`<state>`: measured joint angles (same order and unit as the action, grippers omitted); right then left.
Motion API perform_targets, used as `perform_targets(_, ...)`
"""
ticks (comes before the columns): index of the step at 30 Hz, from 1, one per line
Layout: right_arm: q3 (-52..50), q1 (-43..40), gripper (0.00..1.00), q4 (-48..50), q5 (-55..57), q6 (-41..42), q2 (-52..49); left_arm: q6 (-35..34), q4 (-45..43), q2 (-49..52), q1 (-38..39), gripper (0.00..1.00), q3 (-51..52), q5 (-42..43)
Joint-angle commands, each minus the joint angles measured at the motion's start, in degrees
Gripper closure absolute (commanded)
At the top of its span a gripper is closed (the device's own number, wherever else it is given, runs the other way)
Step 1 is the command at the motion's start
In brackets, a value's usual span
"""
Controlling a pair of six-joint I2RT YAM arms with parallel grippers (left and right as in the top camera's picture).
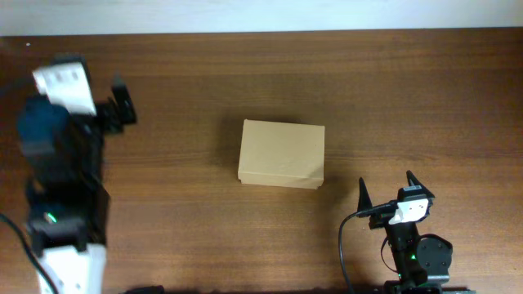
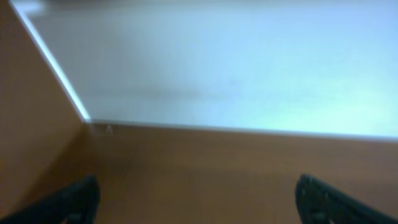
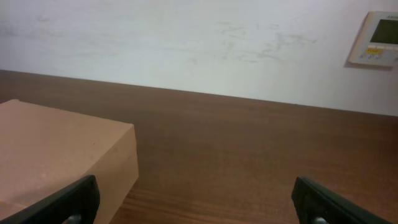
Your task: Pack container
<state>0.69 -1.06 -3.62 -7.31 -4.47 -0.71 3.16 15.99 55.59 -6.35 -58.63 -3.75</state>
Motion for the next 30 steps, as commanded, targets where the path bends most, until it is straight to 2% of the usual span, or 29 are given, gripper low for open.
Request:
perform_targets(1, -0.37, 0.35, 0.01, -0.26, 0.5, 0.46, 0.2, -0.39, -6.69, -8.68, -0.04, 0.0, 15.52, 6.47)
perform_targets(5, -0.37, 0.35, 0.01, -0.24, 0.5, 0.46, 0.2, -0.39, -15.19, -24.65, -0.04, 0.0, 35.65, 11.52)
perform_targets(11, -0.37, 0.35, 0.01, -0.26, 0.5, 0.46, 0.2, -0.37, -15.15, -40.54, -0.04, 0.0, 47.1, 11.69)
perform_targets(23, -0.37, 0.35, 0.01, -0.24, 0.5, 0.46, 0.2, -0.37, -14.67, -55.41, -0.04, 0.0, 56.06, 11.69)
perform_targets(30, -0.37, 0.35, 0.01, -0.26, 0.5, 0.46, 0.2, -0.33, -8.24, -55.3, -0.04, 0.01, 56.46, 11.45)
